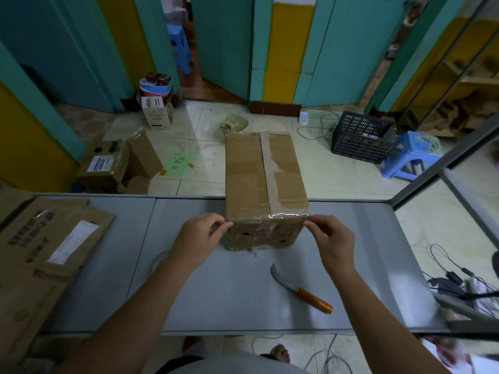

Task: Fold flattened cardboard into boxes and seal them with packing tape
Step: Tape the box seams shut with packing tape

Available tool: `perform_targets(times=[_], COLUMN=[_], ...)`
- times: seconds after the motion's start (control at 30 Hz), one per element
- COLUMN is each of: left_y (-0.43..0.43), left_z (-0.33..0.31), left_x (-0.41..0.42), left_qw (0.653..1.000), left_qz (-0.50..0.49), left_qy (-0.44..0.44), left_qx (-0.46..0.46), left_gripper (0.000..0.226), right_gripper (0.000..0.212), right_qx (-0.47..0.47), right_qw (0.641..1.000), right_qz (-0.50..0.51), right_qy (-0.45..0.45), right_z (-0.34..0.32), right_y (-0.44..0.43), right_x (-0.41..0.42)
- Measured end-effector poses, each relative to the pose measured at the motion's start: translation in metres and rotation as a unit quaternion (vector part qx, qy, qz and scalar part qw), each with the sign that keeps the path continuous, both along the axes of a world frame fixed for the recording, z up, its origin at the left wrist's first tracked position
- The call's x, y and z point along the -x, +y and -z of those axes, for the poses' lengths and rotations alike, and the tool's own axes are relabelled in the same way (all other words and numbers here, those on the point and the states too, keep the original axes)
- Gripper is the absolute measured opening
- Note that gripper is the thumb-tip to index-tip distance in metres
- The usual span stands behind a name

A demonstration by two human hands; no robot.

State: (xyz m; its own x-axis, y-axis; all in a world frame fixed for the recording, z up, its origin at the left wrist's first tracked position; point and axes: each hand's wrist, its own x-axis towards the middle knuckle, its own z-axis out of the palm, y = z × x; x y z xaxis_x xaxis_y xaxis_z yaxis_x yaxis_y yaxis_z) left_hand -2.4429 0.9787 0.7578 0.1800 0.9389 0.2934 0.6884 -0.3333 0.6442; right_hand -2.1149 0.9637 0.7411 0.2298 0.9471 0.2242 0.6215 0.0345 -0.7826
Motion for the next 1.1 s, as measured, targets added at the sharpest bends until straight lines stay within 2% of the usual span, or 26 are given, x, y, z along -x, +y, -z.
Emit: perform_targets(times=[0.2,0.3,0.47,0.6,0.87,1.1], left_y=[-0.003,-0.001,0.004,0.006,-0.003,0.017], left_z=[-0.003,-0.006,-0.009,-0.008,-0.002,-0.018], left_x=[0.011,0.016,0.019,0.019,0.022,0.022], left_qw=[0.991,0.992,0.994,0.995,0.994,0.994], left_qz=[0.014,0.041,0.059,0.06,0.078,0.093], left_qy=[-0.071,-0.047,-0.018,-0.011,-0.004,0.056], left_qx=[0.114,0.106,0.091,0.076,0.08,0.032], left_gripper=[0.015,0.01,0.012,0.01,0.024,0.011], right_gripper=[0.027,0.027,0.049,0.046,0.038,0.038], right_qx=[0.026,0.007,-0.006,-0.024,-0.037,-0.036], right_qw=[0.997,0.997,0.986,0.967,0.984,0.985], right_qz=[-0.065,-0.082,-0.154,-0.21,-0.134,-0.131], right_qy=[0.026,0.002,-0.066,-0.141,-0.109,-0.106], right_z=[-0.007,-0.011,-0.028,-0.036,-0.028,-0.029], right_y=[-0.009,-0.006,0.009,0.018,0.012,0.011], right_x=[-0.007,-0.014,-0.022,-0.021,-0.008,-0.009])
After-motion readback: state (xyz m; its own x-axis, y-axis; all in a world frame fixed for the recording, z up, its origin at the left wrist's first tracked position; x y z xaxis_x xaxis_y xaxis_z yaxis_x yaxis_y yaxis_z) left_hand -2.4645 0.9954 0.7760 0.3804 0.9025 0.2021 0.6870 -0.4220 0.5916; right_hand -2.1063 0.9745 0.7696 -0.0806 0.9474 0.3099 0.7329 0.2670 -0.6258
